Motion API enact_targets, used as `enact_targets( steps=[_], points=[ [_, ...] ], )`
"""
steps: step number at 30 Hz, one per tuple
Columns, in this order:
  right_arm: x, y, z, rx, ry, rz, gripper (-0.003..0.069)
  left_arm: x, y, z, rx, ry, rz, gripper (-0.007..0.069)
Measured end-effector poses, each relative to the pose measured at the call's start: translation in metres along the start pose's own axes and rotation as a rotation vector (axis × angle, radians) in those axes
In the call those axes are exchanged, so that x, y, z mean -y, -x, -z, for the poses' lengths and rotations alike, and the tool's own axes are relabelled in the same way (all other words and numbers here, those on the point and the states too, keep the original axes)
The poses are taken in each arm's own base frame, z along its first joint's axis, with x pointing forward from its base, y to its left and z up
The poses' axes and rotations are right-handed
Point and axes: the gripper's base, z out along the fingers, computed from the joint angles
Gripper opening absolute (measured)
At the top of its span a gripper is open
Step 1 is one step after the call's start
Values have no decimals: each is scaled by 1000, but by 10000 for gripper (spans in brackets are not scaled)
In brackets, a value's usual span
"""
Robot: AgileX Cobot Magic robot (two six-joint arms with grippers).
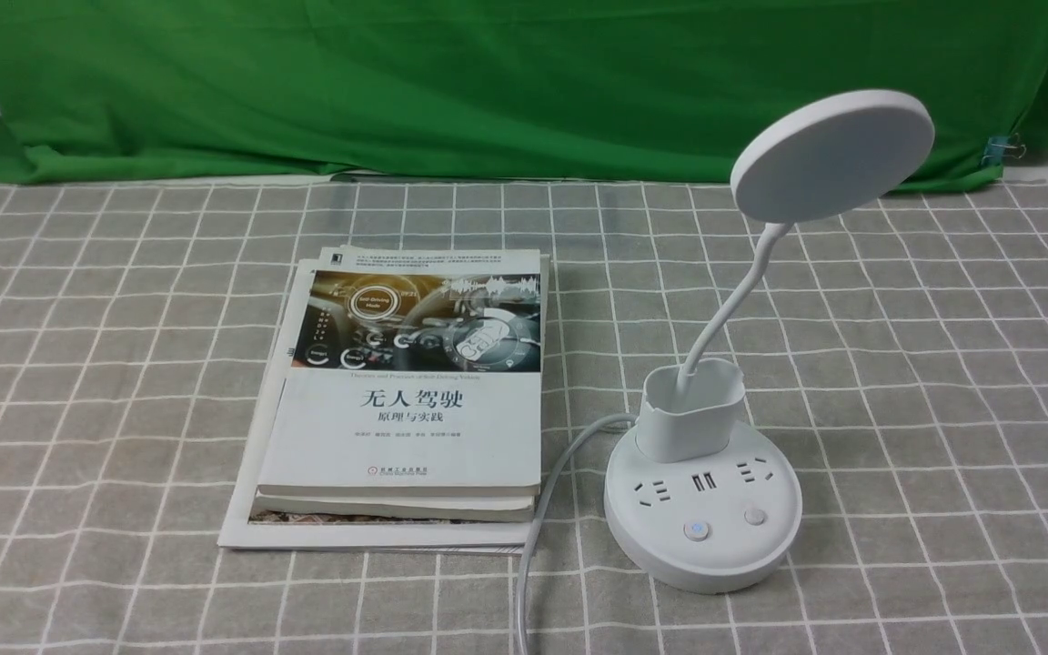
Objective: Turn off the desk lamp on the grey coffee tablecloth by hand.
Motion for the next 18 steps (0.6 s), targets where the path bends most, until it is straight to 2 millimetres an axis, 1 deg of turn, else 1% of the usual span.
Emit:
enact_targets(
  steps=[9, 18],
  points=[
    [0, 0, 0, 0, 0, -1, 196, 0, 0, 0, 0, 0, 0, 1],
    [0, 0, 0, -2, 0, -1, 196, 0, 0, 0, 0, 0, -1, 1]
  ],
)
